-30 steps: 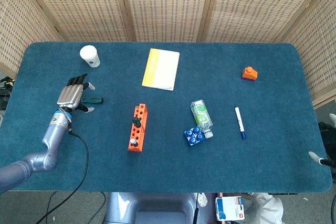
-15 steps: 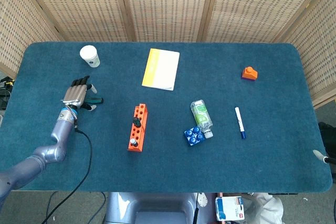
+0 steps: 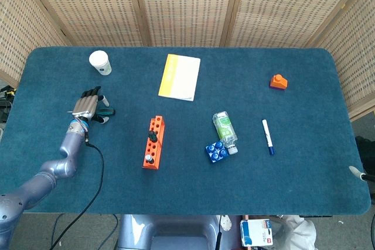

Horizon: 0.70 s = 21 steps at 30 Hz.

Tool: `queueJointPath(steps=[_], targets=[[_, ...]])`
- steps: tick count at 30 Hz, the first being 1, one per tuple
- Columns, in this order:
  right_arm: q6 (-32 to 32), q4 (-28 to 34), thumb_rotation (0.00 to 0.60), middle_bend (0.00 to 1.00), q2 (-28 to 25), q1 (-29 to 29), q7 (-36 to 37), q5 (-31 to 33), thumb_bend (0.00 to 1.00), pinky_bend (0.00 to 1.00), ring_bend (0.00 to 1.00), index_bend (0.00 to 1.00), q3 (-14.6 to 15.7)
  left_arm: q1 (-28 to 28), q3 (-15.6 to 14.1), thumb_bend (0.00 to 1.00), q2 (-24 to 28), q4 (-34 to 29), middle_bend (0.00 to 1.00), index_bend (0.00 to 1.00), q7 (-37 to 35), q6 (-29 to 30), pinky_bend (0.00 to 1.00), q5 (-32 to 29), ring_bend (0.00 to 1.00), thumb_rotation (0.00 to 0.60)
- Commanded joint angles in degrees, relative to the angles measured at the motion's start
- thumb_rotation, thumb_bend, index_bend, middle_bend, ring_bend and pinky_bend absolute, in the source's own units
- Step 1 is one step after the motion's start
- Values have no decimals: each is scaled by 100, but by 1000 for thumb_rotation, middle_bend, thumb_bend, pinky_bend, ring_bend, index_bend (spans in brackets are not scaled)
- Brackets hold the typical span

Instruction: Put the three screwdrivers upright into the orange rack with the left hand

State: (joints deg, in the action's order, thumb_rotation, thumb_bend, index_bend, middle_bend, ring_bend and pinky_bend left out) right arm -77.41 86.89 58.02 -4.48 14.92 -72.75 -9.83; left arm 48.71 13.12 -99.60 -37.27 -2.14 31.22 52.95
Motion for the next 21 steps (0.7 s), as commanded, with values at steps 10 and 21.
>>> queueJointPath(steps=[10, 21], targets=[[-19, -62, 600, 0, 24, 8, 81, -17, 0, 0, 0, 0, -24, -32, 104, 289, -163, 136, 0, 524, -41, 77, 0, 223, 0, 600], [-56, -83, 600, 0, 2, 34, 219, -90, 0, 0, 0, 0, -26, -198, 302, 457, 150, -362, 0, 675, -96, 357, 0, 263, 0, 600]])
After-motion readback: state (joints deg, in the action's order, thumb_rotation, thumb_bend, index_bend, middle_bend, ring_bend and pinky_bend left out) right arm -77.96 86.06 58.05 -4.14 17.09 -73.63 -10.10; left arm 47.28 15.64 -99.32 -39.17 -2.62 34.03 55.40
